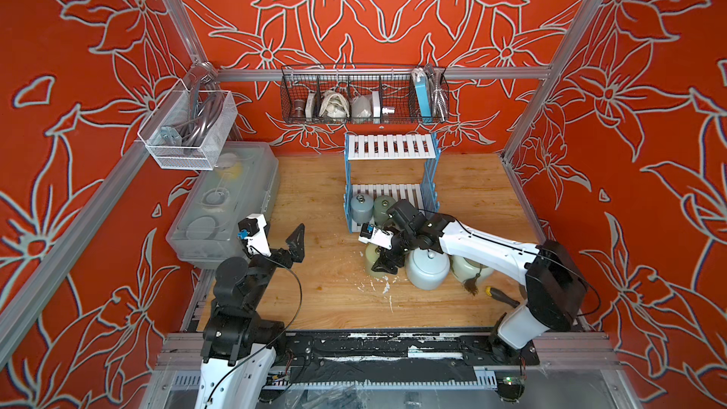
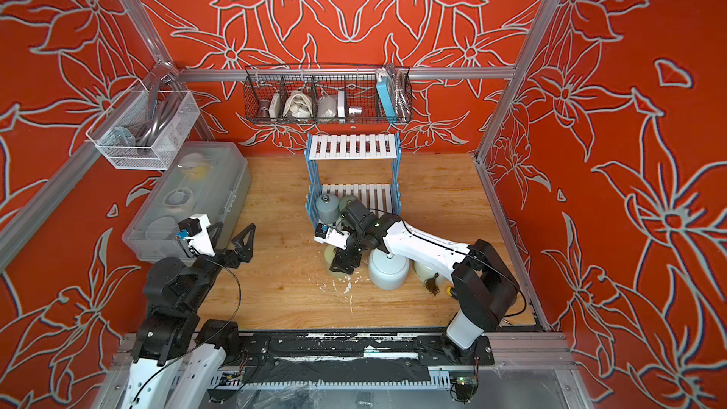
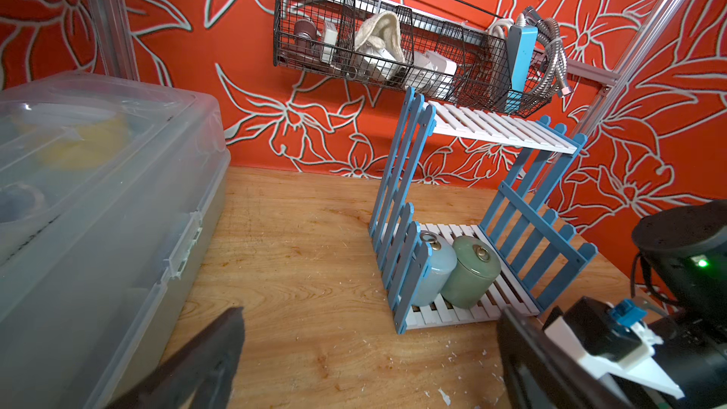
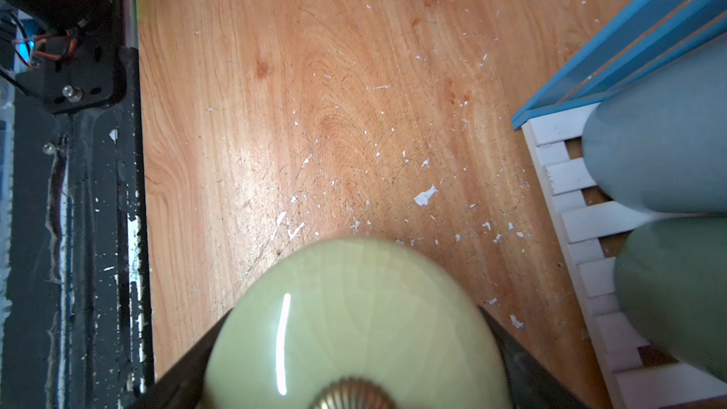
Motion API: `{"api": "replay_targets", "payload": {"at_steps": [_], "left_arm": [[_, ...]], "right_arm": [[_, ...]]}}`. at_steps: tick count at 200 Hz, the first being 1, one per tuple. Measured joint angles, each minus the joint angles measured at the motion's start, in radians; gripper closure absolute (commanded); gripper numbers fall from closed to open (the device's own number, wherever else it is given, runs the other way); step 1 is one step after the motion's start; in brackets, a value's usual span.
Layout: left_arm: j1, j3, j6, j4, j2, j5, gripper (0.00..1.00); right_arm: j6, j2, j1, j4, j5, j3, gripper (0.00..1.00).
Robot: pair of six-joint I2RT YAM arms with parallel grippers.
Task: Remove the tea canisters from the shelf
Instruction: Place the tea canister at the center of the board.
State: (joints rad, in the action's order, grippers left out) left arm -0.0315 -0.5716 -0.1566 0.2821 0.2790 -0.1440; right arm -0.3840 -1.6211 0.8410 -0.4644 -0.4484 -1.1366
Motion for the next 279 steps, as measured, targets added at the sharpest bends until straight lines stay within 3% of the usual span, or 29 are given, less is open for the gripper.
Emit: {"api": "replay_targets", "payload": {"at_steps": [91,154,174,179,191,279], "left_arm": [[0.000,0.005,0.000,-0.005,0.000,0.000,0.01],[0.000,0.005,0.000,-0.006,0.000,-0.008,0.01],[0.000,0.005,0.000,-0.007,0.001,-0.008,0.01],[0.000,0.005,0.000,-0.006,0.001,-0.008,0.01],[0.000,0.005,0.000,-0.007,0.001,-0.008,0.01],[0.000,0.005,0.000,-0.007,0.004,-0.012,0.01]], "right_arm": [[-0.092,-0.047,0.000,0.020,0.016,0.013,0.55],[-0.150,-0.047,0.000,0.049,0.107,0.052,0.44],[-0.154,-0.047,0.002,0.050,0.111,0.052,0.25],[-0.154,-0.047,0.002,0.050,0.111,0.052,0.09],[-0.156,-0.047,0.005,0.051,0.110,0.052,0.01],[-0.171,-0.024,0.032,0.043,0.109,0.032,0.01]]}}
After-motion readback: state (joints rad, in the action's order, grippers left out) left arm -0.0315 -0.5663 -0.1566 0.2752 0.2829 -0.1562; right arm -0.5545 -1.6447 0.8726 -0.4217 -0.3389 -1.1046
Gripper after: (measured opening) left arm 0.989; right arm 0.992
